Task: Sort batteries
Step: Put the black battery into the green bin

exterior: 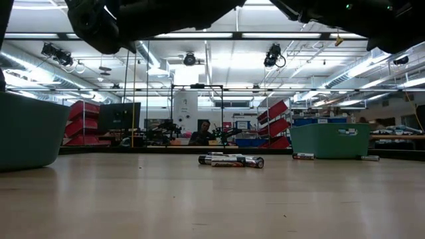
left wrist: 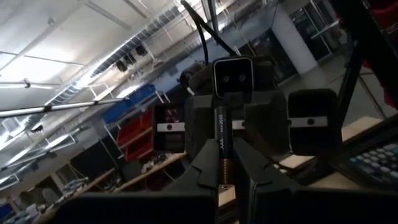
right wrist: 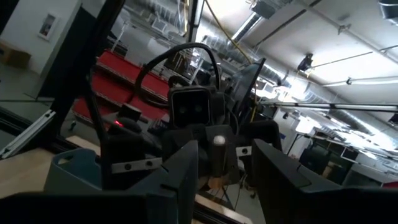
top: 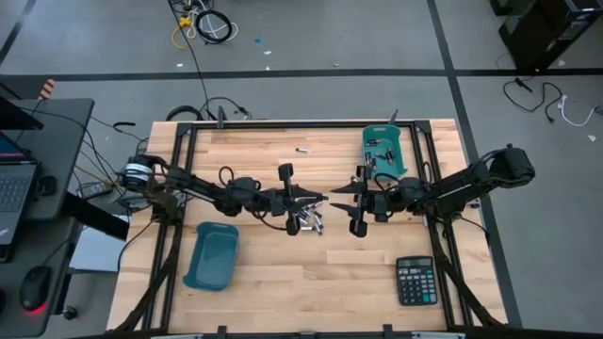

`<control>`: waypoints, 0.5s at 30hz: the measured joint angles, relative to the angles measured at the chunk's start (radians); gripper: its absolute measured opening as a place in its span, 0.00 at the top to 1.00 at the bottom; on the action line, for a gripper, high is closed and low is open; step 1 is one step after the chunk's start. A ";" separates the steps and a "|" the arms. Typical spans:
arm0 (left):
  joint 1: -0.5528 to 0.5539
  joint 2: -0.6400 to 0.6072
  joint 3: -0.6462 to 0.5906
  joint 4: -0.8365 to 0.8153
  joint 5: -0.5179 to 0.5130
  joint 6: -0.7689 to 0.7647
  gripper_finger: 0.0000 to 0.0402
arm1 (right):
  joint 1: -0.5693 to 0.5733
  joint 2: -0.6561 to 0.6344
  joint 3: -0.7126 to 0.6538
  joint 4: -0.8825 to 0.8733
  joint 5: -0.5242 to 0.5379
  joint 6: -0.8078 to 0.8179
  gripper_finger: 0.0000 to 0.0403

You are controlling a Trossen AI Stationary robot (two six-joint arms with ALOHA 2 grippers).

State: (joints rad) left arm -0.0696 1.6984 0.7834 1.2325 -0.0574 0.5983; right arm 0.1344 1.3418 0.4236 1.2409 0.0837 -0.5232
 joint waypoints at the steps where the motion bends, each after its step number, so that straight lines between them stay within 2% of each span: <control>1: 0.000 0.004 0.000 0.010 0.000 0.000 0.97 | 0.000 0.000 0.000 0.000 0.000 0.000 0.66; 15: 0.000 0.005 0.000 -0.005 -0.001 0.000 0.97 | 0.001 0.000 0.000 0.000 0.000 0.001 0.66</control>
State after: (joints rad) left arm -0.0693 1.7035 0.7834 1.2271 -0.0582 0.5980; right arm 0.1352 1.3418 0.4236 1.2410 0.0837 -0.5219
